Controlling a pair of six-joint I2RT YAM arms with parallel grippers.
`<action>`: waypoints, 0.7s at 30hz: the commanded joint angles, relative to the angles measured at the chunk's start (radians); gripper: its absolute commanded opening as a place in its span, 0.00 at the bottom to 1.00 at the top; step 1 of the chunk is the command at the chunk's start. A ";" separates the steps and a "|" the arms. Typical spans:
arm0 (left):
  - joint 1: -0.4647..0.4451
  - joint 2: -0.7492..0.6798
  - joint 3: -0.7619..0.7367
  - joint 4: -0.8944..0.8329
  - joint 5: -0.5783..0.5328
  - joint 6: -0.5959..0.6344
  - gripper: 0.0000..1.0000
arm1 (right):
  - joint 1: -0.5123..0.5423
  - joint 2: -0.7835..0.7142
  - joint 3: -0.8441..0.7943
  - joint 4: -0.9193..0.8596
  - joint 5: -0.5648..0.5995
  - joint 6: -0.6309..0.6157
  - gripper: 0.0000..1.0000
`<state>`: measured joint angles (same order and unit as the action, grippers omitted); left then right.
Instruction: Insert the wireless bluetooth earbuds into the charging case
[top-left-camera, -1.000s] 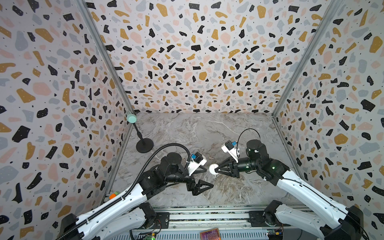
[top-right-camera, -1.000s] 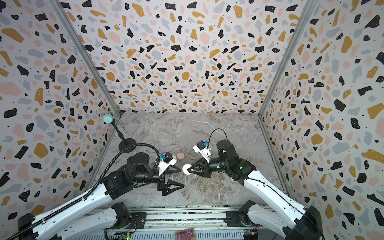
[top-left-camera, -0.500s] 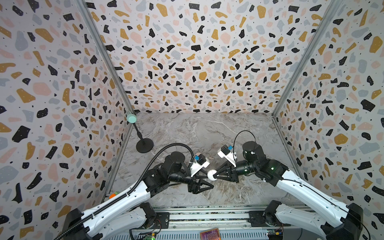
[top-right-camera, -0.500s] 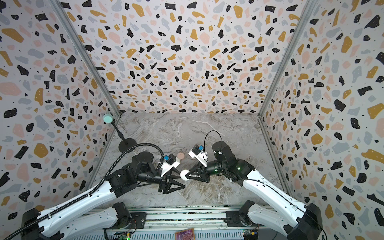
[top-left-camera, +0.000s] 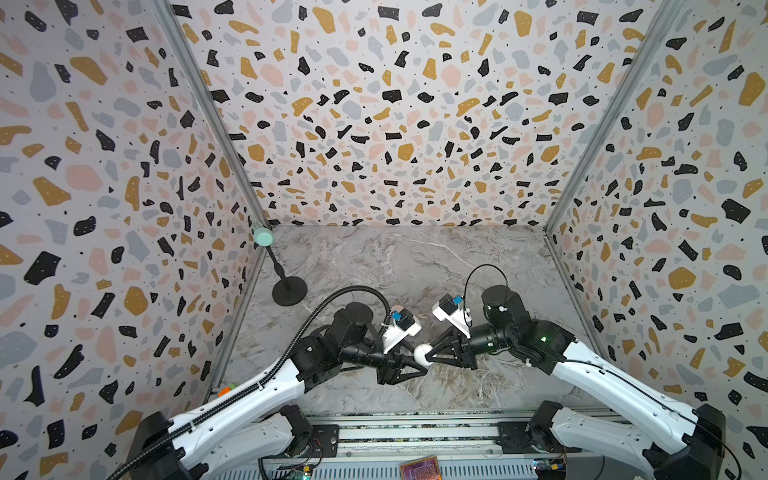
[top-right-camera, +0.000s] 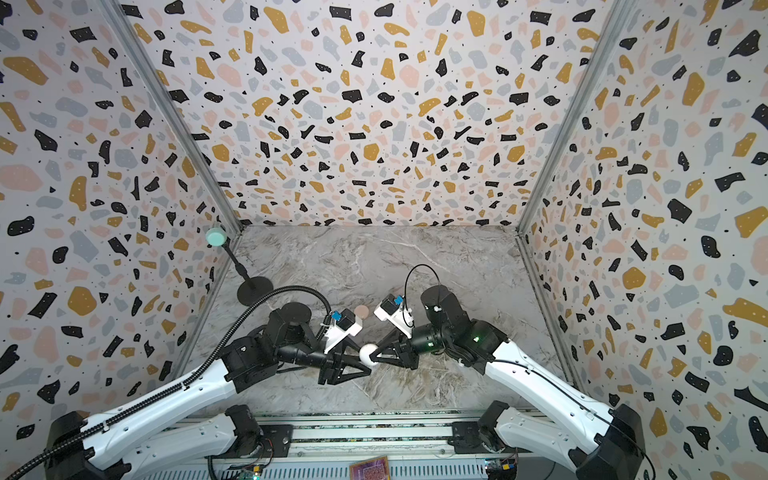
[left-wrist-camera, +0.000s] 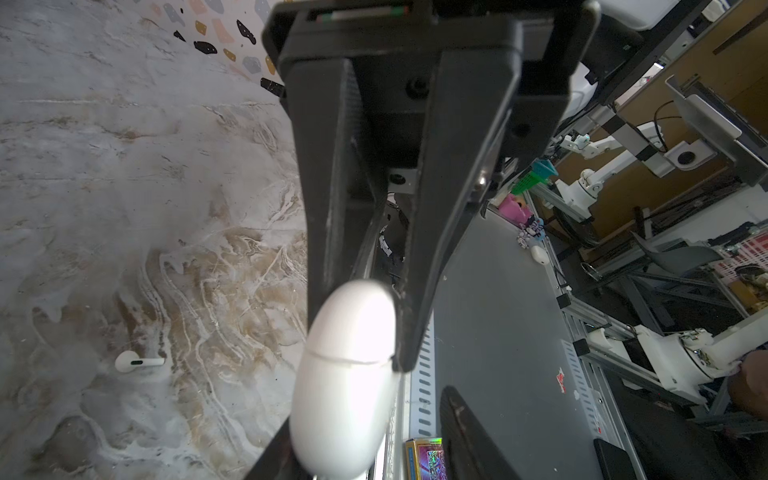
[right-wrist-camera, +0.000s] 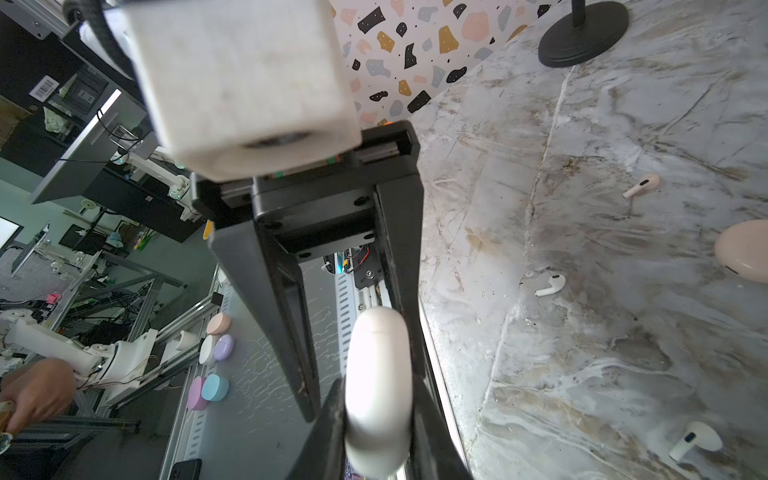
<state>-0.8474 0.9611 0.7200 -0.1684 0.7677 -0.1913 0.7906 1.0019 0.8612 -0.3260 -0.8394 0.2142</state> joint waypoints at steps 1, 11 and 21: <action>-0.004 -0.002 0.026 0.006 0.023 0.021 0.46 | 0.010 -0.026 0.025 -0.006 0.008 -0.021 0.00; -0.009 -0.002 0.026 0.014 0.048 0.012 0.40 | 0.032 -0.011 0.024 -0.008 0.040 -0.022 0.00; -0.012 -0.004 0.020 0.025 0.058 0.008 0.33 | 0.047 0.000 0.021 -0.009 0.062 -0.024 0.00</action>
<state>-0.8494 0.9619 0.7200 -0.1799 0.7853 -0.1848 0.8330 1.0012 0.8612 -0.3298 -0.8074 0.2066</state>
